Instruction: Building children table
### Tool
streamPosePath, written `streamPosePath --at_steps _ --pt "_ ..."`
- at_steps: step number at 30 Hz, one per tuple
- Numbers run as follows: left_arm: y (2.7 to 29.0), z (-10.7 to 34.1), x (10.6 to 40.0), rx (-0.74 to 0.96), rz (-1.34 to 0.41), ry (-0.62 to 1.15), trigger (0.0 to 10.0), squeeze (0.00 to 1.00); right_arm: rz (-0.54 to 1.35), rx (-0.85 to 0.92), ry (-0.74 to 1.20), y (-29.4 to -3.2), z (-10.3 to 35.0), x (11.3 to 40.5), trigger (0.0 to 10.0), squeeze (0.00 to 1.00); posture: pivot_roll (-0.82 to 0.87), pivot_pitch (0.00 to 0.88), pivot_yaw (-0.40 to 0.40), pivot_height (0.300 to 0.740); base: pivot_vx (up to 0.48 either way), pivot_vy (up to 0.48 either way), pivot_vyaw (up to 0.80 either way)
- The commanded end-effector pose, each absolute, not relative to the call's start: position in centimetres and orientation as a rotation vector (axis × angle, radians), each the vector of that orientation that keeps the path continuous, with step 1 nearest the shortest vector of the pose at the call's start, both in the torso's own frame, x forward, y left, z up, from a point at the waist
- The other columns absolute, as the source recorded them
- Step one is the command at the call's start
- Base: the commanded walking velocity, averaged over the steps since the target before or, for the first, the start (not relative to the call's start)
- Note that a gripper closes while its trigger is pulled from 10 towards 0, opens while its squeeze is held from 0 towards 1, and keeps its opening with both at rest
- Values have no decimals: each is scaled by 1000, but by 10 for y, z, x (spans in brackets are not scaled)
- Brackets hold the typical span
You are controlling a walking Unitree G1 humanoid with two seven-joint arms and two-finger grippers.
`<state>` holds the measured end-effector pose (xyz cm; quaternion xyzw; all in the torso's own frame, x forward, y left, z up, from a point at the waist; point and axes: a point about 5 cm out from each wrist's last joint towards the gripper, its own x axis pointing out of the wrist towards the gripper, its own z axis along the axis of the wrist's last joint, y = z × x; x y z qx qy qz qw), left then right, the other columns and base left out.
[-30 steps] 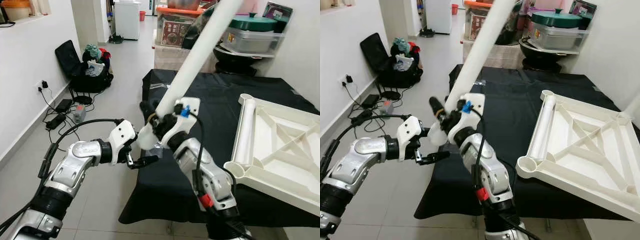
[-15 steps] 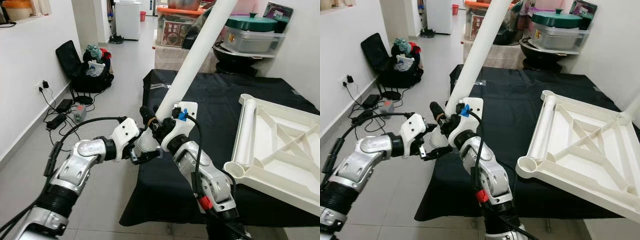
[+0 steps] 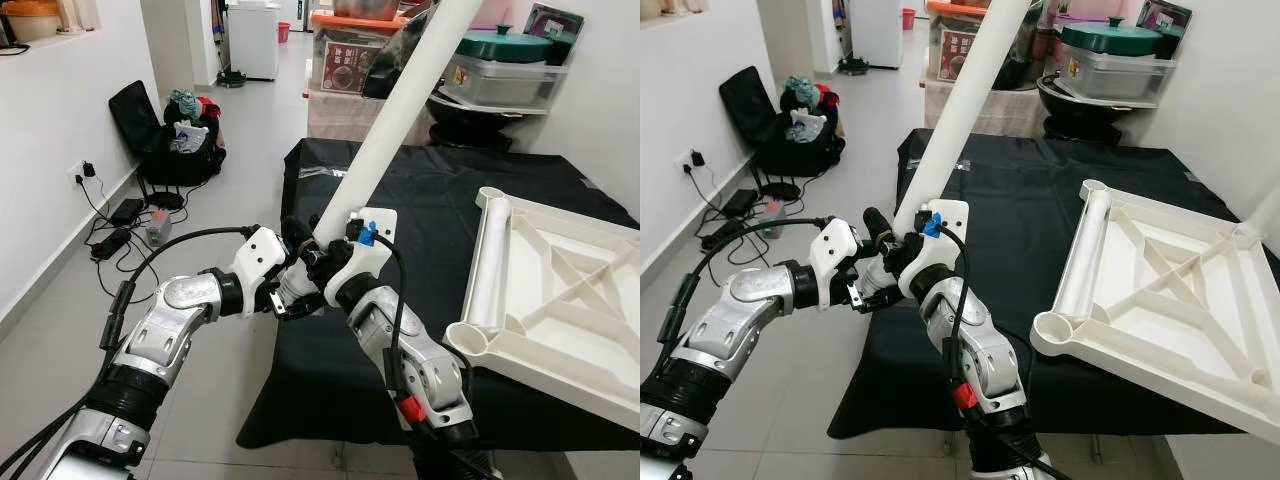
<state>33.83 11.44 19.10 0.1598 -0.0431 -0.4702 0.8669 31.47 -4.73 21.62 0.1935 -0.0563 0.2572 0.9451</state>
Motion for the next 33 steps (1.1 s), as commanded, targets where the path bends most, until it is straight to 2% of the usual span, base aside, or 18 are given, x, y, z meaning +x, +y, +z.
streamPosePath --at_steps 1,13,14,15,16,19,20,21,22,31,32,33 --pt "123 188 342 341 -934 -63 0 0 509 439 -117 -46 216 315 0 0 68 0 -52 740 0 0 0" --pt "124 182 343 329 -943 -32 0 0 519 450 -147 -46 223 314 0 0 65 0 -48 740 0 0 0" --pt "124 181 343 333 -938 -30 2392 0 509 436 -150 -47 224 314 0 0 66 0 -48 740 0 0 0" --pt "124 181 343 336 -935 -28 2392 0 502 426 -152 -47 224 315 0 0 66 0 -48 740 0 0 0" --pt "124 181 344 340 -933 -26 10000 0 515 441 -166 -48 227 314 10000 0 65 0 -48 740 0 0 0" --pt "124 181 344 343 -931 -25 10000 0 525 454 -177 -48 229 314 10000 0 65 0 -48 740 0 0 0" --pt "125 180 344 351 -929 -26 10000 0 541 458 -194 -48 232 314 10000 902 65 0 -48 740 0 0 0" --pt "125 180 344 351 -929 -26 10000 0 541 458 -194 -48 232 314 10000 902 65 0 -48 740 0 0 0" --pt "125 180 344 357 -927 -26 10000 0 553 463 -213 -49 236 313 10000 1000 66 0 -49 740 0 0 0" --pt "128 172 342 391 -931 -6 10000 0 559 524 -299 -62 258 315 10000 1000 64 0 -48 740 0 0 0" --pt "129 171 341 396 -933 -2 10000 0 565 535 -301 -62 260 316 10000 380 62 0 -49 740 0 0 0" --pt "128 170 341 408 -938 -2 10000 0 573 545 -289 -62 261 316 10000 0 64 0 -51 740 0 0 0"
